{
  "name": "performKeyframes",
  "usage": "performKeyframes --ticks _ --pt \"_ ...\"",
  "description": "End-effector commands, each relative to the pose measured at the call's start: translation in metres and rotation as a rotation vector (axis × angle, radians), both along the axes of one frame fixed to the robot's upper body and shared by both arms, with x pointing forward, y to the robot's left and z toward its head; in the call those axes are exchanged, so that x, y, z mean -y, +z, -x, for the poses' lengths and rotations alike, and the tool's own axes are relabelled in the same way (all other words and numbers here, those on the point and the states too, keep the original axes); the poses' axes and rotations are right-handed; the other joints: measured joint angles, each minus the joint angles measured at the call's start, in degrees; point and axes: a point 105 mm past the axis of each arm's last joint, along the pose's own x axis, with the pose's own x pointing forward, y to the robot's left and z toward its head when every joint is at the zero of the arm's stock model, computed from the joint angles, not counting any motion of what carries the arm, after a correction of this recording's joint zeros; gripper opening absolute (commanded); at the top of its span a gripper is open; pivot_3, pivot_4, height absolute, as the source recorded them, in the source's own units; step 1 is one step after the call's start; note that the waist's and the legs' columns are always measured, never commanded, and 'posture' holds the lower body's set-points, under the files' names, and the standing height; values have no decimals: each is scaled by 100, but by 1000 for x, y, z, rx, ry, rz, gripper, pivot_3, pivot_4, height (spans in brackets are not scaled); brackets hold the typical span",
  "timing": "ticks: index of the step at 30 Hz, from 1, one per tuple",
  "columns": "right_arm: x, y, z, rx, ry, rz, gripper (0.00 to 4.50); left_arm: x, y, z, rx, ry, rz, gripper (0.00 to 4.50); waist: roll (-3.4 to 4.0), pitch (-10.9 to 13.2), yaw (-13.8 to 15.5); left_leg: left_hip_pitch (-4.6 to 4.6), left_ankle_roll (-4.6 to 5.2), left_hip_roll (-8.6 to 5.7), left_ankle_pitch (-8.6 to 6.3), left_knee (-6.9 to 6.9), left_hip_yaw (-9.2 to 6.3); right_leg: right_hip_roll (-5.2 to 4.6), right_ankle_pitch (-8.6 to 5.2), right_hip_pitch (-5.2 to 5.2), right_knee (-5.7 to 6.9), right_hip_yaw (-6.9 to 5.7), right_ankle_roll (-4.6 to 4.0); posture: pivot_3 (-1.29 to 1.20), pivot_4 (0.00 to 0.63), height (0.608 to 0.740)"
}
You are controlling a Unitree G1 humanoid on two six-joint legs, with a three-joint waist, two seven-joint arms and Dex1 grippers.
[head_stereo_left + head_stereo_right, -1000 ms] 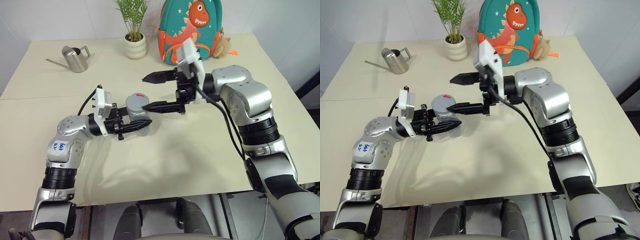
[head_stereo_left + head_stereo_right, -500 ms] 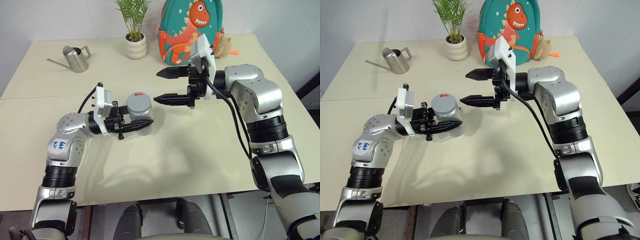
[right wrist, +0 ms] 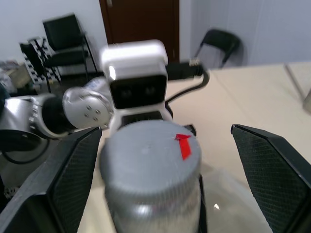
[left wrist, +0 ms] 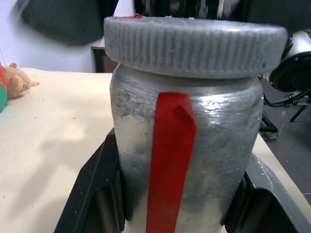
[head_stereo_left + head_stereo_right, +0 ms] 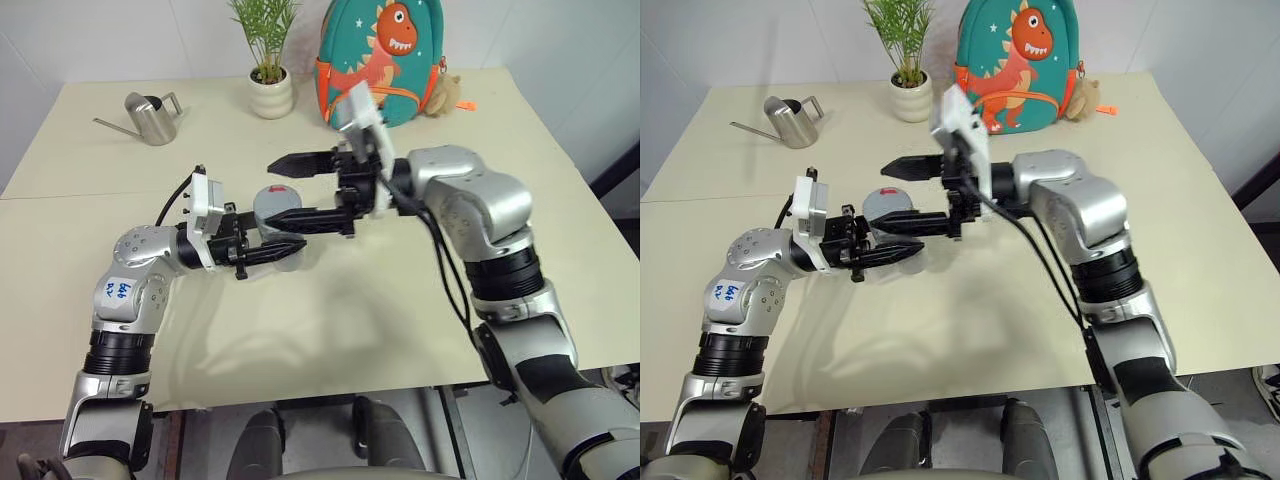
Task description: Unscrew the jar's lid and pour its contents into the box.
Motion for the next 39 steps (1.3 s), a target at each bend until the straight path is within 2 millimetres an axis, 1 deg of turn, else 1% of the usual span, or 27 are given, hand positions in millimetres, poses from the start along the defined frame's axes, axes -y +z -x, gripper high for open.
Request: performKeyframes --ticks 1,4,9,16,19,30,34,39 --pt "-5 16 -2 72 -26 -24 4488 2 11 3 50 -22 -4 1925 0 0 0 -1 0 0 0 0 0 0 0 0 -2 0 0 0 150 740" --pt "-4 17 -5 77 -33 -28 4488 0 11 3 50 -20 -9 1925 0 0 3 -1 1 0 0 -2 0 0 0 0 -4 0 0 0 150 740" --pt "3 21 -9 80 -48 -39 4488 -1 12 3 52 -13 -10 1925 0 0 2 0 1 0 -1 0 0 0 0 0 -2 0 0 0 150 740" --pt "23 19 -10 74 -49 -34 4488 -2 11 4 52 -8 -11 1925 0 0 2 0 1 0 -1 -1 0 0 0 0 -2 0 0 0 150 740" --pt "29 19 -7 51 -27 -37 4488 -3 11 4 52 -5 -13 1925 0 0 3 0 1 0 -1 0 0 0 0 1 -3 0 0 0 150 740" --pt "33 15 2 33 10 -37 4488 -4 10 5 45 -12 -18 1925 0 0 1 0 1 0 -1 0 0 0 0 0 -2 0 0 0 150 740" --pt "34 18 9 31 49 -55 4488 -4 10 5 45 -13 -20 1925 0 0 4 0 1 0 -1 -1 0 0 0 0 -3 0 0 0 150 740" --pt "30 22 10 36 54 -64 4488 -4 9 5 44 -14 -20 1925 0 0 4 0 1 0 -1 0 0 0 0 1 -2 0 0 0 150 740"
